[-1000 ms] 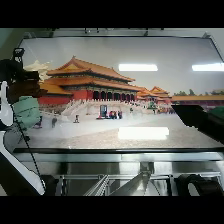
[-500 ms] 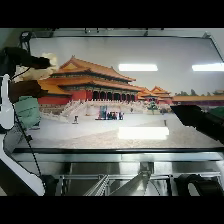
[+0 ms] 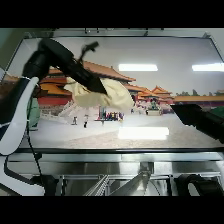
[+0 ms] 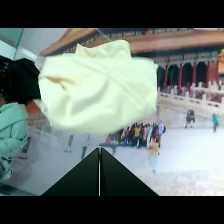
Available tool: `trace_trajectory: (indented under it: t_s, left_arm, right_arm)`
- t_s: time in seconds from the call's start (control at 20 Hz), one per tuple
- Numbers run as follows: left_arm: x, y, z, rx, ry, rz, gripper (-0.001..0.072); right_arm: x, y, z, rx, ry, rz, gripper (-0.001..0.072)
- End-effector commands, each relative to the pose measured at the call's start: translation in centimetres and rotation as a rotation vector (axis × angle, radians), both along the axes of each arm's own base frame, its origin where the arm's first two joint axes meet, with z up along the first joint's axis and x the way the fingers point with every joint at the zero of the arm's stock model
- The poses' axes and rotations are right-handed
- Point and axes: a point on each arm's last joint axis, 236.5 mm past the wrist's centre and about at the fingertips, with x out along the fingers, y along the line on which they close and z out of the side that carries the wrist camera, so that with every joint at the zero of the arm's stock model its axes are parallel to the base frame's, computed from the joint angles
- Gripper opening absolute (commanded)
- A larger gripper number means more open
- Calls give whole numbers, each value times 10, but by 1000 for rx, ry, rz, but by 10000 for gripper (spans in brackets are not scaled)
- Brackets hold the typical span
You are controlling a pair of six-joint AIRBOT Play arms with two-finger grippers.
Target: Fold the shirts.
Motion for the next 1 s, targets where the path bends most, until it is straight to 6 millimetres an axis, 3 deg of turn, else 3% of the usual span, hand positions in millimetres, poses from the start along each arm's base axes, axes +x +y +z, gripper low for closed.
trace_trajectory:
  t_s: [0.0, 0.05, 0.1, 0.15, 0.3, 0.45, 0.6, 0.75, 0.85, 0.95]
  left_arm:
    - [-64, -41, -23, 9, 113, -112, 45]
    - [-70, -46, -29, 19, 129, -108, 310]
    - [-74, -49, -31, 32, 153, -98, 558]
    - [-77, -49, -28, 48, 195, -76, 717]
    - [-73, -28, 5, 57, 223, -98, 720]
    - [-34, 25, 26, 37, 172, 103, 718]
    - [2, 108, -5, 77, 185, 426, 710]
    - [15, 169, -59, 78, 286, 657, 710]
    - [20, 178, -88, 30, 363, 705, 710]
    - [25, 180, -117, 41, 426, 712, 708]
  right_arm:
    - [-4, 1, -7, -22, 24, 17, 120]
    - [-7, 1, -12, -35, 42, 30, 443]
    - [-10, 3, -18, -43, 71, 44, 527]
    - [-13, 4, -26, -53, 105, 60, 490]
    - [-11, 8, -54, -57, 226, 96, 484]
    - [-1, 10, -106, -78, 409, 151, 484]
    - [4, 11, -169, -77, 623, 190, 483]
    - [1, 18, -223, -52, 775, 245, 483]
    - [-2, 29, -243, 8, 837, 282, 483]
    - [1, 49, -248, 95, 849, 313, 483]
